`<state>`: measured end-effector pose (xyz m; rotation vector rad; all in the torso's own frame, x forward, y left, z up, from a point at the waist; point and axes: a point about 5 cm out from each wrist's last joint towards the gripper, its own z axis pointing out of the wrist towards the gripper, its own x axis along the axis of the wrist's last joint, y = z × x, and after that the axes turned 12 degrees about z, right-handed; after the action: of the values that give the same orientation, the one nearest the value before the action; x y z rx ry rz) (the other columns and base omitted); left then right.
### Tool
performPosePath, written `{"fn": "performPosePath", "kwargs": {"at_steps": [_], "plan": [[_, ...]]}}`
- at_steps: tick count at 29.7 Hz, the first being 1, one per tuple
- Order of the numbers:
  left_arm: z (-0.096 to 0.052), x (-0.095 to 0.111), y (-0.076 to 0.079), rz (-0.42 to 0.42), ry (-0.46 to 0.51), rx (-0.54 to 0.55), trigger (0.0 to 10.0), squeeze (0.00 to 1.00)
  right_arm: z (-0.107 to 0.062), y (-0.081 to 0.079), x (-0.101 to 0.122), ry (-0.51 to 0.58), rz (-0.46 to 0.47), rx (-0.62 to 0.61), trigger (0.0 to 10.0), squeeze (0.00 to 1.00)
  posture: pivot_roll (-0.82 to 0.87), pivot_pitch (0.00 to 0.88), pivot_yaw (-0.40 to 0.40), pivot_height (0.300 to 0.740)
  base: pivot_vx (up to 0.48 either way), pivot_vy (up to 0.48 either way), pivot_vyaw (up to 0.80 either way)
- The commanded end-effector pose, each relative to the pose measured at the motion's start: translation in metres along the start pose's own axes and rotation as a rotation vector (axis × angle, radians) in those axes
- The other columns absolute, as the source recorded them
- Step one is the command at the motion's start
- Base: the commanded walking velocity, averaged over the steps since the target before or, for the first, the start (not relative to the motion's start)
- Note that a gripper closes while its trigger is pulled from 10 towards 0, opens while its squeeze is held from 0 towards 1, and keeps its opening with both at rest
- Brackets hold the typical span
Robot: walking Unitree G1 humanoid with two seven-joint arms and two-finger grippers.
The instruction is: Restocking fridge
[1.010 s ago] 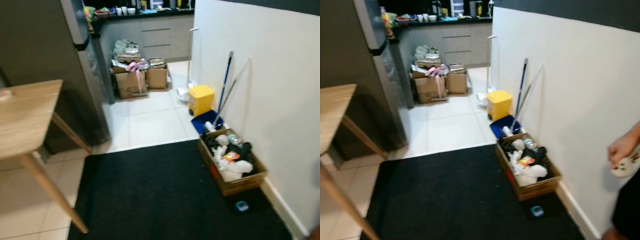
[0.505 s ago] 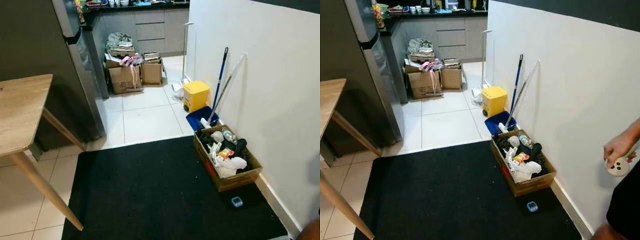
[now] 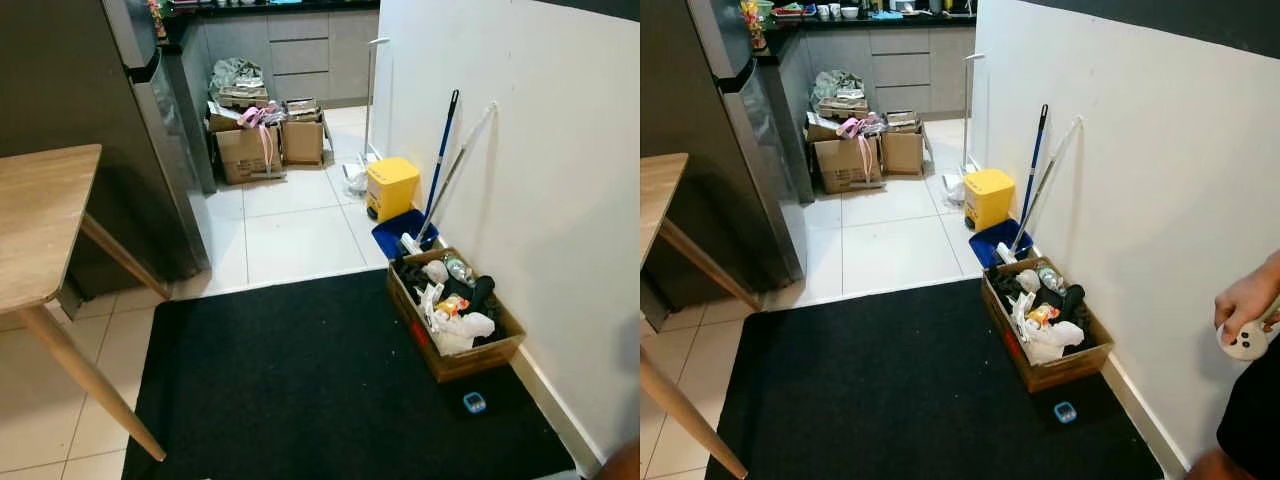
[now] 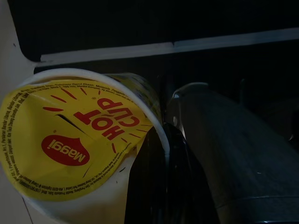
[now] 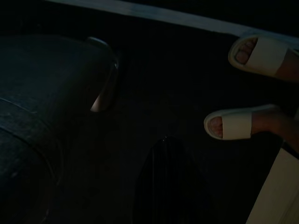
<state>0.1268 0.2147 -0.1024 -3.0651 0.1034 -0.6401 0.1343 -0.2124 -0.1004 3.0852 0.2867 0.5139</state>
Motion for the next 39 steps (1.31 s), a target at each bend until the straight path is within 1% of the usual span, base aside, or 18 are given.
{"fn": "performPosePath", "kwargs": {"at_steps": [1,8,13,16,23,28,29,35,39], "plan": [[0.001,-0.001,0.005,0.013,0.001,-0.015,10.0,0.00,0.001,-0.005,-0.003,-0.008,-0.004,0.018,10.0,0.00,-0.08,0.000,0.026,0.740,0.356,0.000,0.00],[0.001,-0.003,0.006,0.011,-0.004,-0.022,10.0,0.00,-0.001,0.000,-0.009,-0.019,-0.007,0.009,10.0,0.00,-0.09,0.000,0.023,0.740,0.363,0.000,0.00],[0.001,-0.003,0.008,0.008,-0.001,-0.026,10.0,0.00,-0.001,0.002,-0.002,-0.009,-0.003,0.005,10.0,0.00,-0.09,0.000,0.015,0.740,0.387,0.000,0.00],[0.001,-0.002,0.009,0.010,0.001,-0.031,10.0,0.00,0.000,0.001,0.003,-0.002,-0.005,0.006,10.0,0.00,-0.09,0.000,0.014,0.740,0.393,0.000,0.00],[0.001,0.000,0.010,0.017,0.004,-0.034,10.0,0.00,0.001,-0.001,0.007,0.003,-0.004,0.005,10.0,0.00,-0.09,0.000,0.015,0.740,0.395,0.000,0.00],[0.001,0.000,0.009,0.026,0.003,-0.034,10.0,0.00,0.000,0.002,0.004,0.000,-0.003,-0.002,10.0,0.00,-0.09,0.000,0.019,0.740,0.402,0.000,0.00],[0.001,0.000,0.008,0.030,0.004,-0.035,10.0,0.00,-0.002,0.008,0.000,-0.006,-0.002,-0.009,10.0,0.00,-0.09,0.000,0.021,0.740,0.405,0.000,0.00],[0.002,0.001,0.010,0.028,0.007,-0.041,10.0,0.00,-0.004,0.015,-0.008,-0.016,0.006,-0.018,10.0,0.00,-0.09,0.000,0.021,0.740,0.403,0.000,0.00],[0.002,0.001,0.011,0.026,0.007,-0.044,10.0,0.00,-0.005,0.017,-0.011,-0.024,0.003,-0.021,10.0,0.00,-0.09,0.000,0.021,0.740,0.401,0.000,0.00]]}}
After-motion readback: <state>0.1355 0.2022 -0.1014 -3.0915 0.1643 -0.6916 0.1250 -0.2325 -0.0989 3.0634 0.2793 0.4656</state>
